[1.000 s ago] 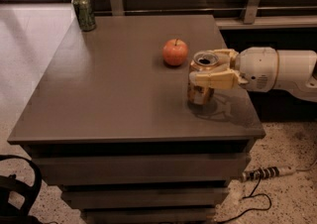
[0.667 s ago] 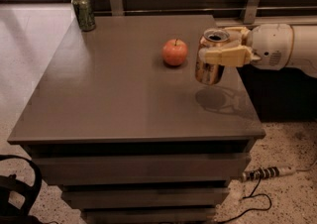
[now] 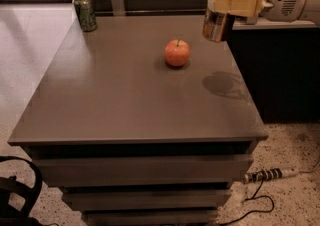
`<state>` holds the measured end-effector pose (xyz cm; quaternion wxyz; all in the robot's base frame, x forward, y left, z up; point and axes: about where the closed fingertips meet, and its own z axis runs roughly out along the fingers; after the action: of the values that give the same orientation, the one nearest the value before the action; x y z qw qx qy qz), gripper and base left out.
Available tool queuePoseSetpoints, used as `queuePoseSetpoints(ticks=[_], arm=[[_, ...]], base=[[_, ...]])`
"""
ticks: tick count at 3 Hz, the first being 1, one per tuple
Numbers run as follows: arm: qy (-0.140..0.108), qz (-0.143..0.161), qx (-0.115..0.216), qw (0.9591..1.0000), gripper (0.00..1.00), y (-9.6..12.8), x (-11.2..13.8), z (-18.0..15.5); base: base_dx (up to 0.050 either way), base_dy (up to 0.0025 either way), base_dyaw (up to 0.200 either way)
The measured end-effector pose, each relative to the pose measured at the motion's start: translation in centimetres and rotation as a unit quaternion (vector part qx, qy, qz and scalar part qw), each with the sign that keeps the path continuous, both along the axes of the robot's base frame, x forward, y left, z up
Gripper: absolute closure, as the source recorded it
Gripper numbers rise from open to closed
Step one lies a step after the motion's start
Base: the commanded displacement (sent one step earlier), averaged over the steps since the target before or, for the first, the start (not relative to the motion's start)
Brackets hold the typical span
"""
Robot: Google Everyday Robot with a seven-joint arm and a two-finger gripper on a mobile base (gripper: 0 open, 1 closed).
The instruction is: Move orange can near green can
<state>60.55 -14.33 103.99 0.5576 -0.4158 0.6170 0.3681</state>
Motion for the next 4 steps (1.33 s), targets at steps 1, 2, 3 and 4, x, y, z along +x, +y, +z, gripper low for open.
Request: queuePoseSetpoints(ticks=[1, 2, 3, 4], arm=[[-0.010, -0.023, -0.007, 0.9996, 1.00, 2.0, 3.2, 3.5], [-0.031, -0.049, -0.016, 0.9982, 1.00, 5.3, 7.0, 5.8], [-0.046, -0.054, -0.019, 0.9973, 1.00, 8.4, 10.3, 7.0], [-0.066, -0.049, -0.016, 0.9964, 1.00, 11.8, 13.0, 7.6]], base=[[0.000, 0.00000, 0.000], [0.000, 0.00000, 0.000], [0.000, 0.00000, 0.000], [0.000, 0.00000, 0.000]])
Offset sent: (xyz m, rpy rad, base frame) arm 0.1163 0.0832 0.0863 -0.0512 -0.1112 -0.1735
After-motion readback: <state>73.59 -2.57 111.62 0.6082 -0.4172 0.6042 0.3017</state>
